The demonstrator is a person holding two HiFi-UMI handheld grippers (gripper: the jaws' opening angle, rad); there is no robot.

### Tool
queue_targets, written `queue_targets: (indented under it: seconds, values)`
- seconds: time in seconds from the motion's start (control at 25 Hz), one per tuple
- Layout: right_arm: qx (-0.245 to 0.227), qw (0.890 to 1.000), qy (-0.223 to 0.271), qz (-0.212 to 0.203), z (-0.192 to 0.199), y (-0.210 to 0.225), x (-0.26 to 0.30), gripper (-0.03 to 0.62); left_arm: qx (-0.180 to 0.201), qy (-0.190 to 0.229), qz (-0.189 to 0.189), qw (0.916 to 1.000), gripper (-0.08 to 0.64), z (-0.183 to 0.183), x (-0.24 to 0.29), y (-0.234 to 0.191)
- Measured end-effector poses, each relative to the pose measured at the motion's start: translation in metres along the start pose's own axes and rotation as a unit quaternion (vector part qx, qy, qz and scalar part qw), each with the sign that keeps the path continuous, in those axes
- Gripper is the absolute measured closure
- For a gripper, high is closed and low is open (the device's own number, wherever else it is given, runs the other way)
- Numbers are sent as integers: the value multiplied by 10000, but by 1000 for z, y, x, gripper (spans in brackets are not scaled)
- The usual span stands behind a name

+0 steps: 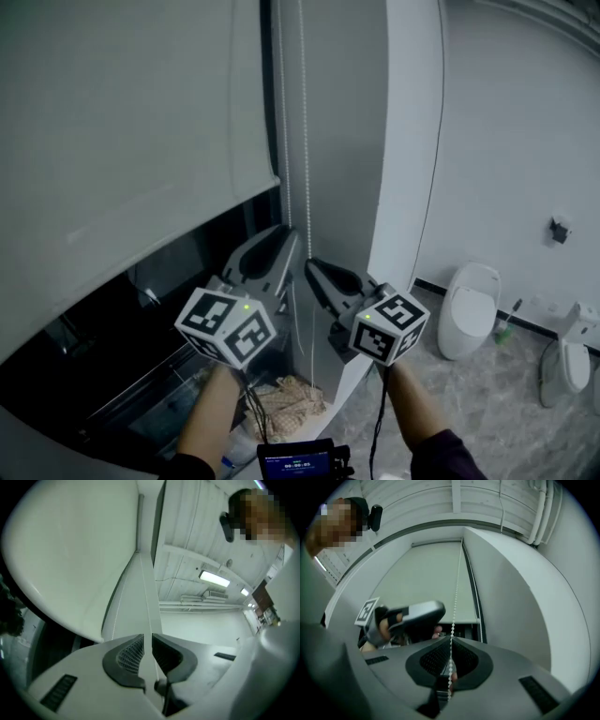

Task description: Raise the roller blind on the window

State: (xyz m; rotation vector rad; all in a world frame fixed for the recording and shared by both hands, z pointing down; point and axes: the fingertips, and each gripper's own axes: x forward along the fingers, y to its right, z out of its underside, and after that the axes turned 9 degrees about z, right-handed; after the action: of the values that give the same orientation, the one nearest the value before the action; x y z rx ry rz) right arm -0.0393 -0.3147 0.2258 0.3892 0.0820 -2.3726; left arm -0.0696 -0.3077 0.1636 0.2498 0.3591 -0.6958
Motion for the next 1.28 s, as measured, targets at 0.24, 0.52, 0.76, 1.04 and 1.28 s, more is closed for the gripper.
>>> queue_targets:
  seconds: [0.24,0.52,0.76,1.04,1.28]
  values:
    - [253,9995,-198,4,42,-7,-18,574,-363,-48,321,9988,545,-15,33,5]
    - [313,9991,-291,27,58,-4,-23,574,-109,-172,85,9998,548,-3,28,-1]
    - [742,9957,-538,-124,82,6,-28,571,101,-63,-152,9998,548,4,-3,-13]
    - [818,9959,211,-331,-38,26,0,556,-520,-726,-266,9956,548,105,-37,-5]
    - [543,9950,430,-717,-91,-2,35,538,-698,-917,-173,9932,548,143,-58,15]
